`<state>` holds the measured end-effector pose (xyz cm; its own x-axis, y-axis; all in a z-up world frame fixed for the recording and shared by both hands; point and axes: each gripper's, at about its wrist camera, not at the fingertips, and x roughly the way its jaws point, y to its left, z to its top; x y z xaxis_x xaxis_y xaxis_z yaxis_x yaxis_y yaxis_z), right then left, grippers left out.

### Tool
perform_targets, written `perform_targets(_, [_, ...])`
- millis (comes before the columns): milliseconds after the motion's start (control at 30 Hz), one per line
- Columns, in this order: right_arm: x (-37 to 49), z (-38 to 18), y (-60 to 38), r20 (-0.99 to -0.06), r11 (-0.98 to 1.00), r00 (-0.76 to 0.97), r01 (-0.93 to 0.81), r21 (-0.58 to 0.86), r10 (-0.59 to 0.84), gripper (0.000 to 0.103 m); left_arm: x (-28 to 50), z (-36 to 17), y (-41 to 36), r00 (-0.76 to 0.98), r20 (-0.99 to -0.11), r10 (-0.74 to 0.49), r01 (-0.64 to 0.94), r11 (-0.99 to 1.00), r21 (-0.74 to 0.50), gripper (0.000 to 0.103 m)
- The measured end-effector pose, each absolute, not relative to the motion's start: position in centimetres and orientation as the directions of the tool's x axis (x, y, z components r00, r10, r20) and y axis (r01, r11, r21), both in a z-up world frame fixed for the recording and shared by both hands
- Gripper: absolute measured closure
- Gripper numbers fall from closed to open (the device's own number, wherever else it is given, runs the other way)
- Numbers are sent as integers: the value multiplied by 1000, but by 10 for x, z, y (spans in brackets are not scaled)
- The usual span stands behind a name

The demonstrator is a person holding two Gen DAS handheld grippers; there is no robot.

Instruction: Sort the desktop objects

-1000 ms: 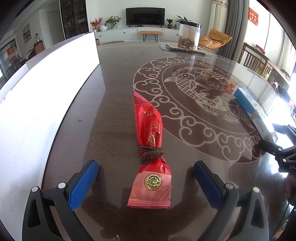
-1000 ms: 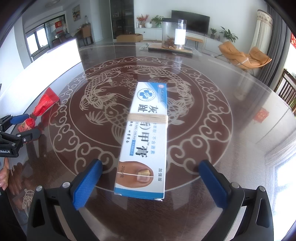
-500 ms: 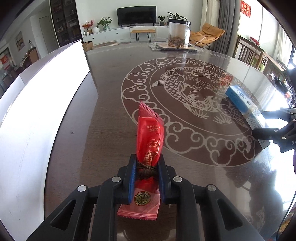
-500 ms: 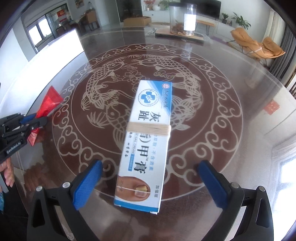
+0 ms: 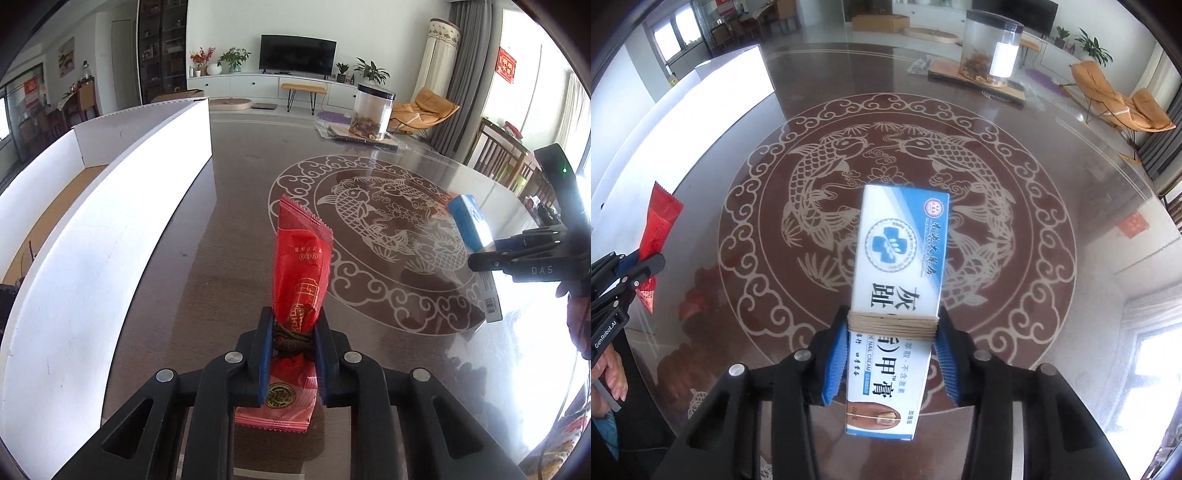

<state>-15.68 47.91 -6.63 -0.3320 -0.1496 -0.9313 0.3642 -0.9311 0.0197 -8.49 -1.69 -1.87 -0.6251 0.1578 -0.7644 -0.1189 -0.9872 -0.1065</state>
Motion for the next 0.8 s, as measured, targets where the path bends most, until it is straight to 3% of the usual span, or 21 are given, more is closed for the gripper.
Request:
perform_targets(300, [-149,-19,448,-893,-902,-387,429,44,-228,59,-55,27,-48,-711,-688,143,-57,-988,-146,84])
perform_targets(533, [-171,29,369,-851,-844,-399,529,92,-342,59,-46,80,-108,-760,-642,100,22,-983,-180,84])
perform_targets(800, [-187,80,210,-787,-703,-359,699,128,-501,59,-44,78,-213,-717,-696,-50,250,-950,-189,84])
